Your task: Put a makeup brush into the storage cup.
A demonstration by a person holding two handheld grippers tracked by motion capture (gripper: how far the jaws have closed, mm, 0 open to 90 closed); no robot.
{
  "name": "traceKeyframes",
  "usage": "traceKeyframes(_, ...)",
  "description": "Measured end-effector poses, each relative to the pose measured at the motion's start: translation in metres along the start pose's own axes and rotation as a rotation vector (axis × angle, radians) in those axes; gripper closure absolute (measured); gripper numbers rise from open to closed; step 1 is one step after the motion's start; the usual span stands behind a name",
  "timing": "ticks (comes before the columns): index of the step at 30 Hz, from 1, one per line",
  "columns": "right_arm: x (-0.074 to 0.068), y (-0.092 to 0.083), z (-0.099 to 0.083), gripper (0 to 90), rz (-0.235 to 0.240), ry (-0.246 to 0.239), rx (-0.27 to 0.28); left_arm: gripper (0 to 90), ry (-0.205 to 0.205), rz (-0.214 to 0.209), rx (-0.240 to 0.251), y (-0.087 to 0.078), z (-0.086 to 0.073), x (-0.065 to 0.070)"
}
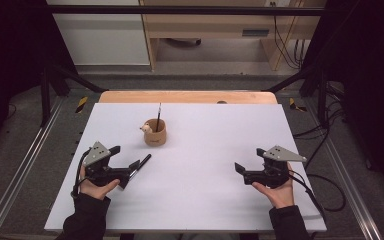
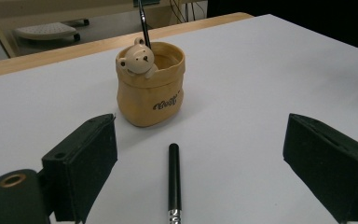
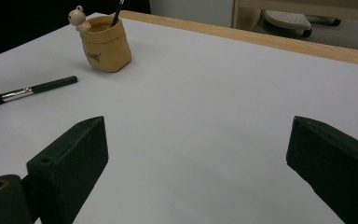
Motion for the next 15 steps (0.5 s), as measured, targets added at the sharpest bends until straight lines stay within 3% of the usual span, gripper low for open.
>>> traceKeyframes(15, 0.0008, -0.0007, 0.0000, 6.0, -0.002, -0.001, -0.004, 9.4, -0.004, -0.001, -0.030, 0.0010, 0.0000, -0.0026)
Point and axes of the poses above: each handheld gripper's, and its own axes: y roughly forward along the jaws, z roughly out of its top, x roughly to its right, the point moved 5 cm from there along y, roughly forward along the jaws, and after that the axes turned 3 degrees about x, right-handed, at the moved point
